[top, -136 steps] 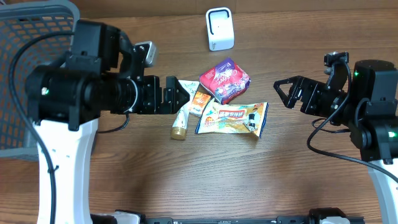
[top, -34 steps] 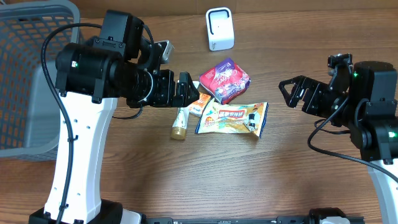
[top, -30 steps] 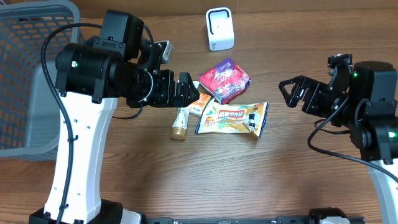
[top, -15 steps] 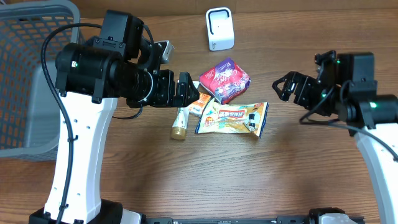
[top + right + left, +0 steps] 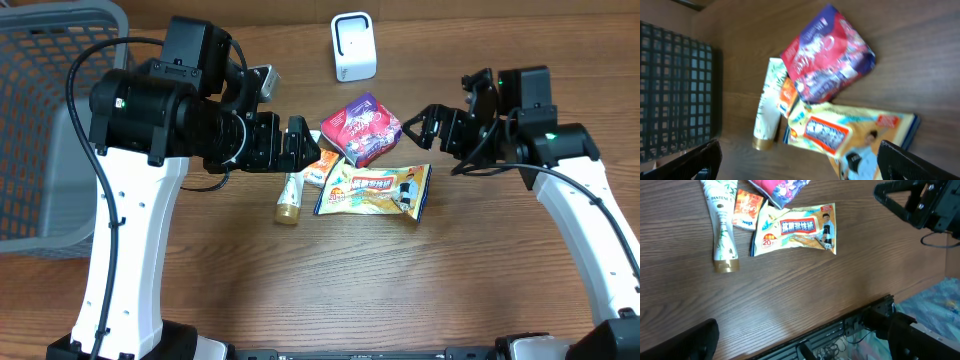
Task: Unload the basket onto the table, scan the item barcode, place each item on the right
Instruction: 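Move the right gripper left onto the red-purple pad pack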
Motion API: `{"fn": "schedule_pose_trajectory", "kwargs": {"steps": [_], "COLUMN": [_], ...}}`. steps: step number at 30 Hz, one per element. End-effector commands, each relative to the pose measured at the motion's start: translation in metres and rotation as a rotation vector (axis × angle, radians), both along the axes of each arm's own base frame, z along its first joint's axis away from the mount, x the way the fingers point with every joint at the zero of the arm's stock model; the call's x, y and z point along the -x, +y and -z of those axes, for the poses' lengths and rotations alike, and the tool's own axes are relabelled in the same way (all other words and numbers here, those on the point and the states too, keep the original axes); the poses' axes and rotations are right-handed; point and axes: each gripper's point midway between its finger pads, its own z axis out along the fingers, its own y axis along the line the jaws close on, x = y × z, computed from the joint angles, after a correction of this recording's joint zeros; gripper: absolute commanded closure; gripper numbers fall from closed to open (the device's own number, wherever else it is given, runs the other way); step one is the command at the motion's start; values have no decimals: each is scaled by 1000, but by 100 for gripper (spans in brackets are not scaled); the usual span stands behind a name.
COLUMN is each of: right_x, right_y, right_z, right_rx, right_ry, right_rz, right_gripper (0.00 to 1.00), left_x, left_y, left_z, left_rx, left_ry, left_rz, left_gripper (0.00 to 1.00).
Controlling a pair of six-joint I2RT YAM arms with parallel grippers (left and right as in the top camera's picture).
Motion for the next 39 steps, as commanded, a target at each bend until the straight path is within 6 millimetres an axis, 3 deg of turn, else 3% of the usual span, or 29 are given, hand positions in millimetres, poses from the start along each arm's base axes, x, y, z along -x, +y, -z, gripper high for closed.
{"fn": "schedule_pose_trajectory", "kwargs": {"steps": [1, 5, 9, 15, 21, 28, 32, 39], "right_x": [-14, -33, -47, -67, -89, -95, -101, -111], "right_y": [3, 8, 9, 21, 25, 23, 11, 11], "right_z": [-22, -25, 0, 41, 65, 69, 72, 69], "right_rx": [-18, 11, 101, 119, 116, 141, 201, 216], "right_ry": [-95, -180, -165, -131, -150, -181, -191, -246], "right_rz": [-7, 4, 43, 30, 31, 22, 73, 67], "right_gripper": [0, 0, 0, 0, 0, 0, 0, 3], "left_x": [-2, -4, -21, -28, -32, -38, -40, -37], "left_y": [-1, 2, 17, 10, 9, 7, 7, 7], "left_z": [5, 6, 8, 2, 5, 26, 38, 42], "left_rx": [-6, -26, -115, -68, -84, -105, -118, -122], "left_ry": [22, 11, -63, -80, -100, -21, 27, 55], "left_rz": [-14, -21, -63, -87, -36, -32, -31, -32], "left_gripper": [0, 0, 0, 0, 0, 0, 0, 0]}}
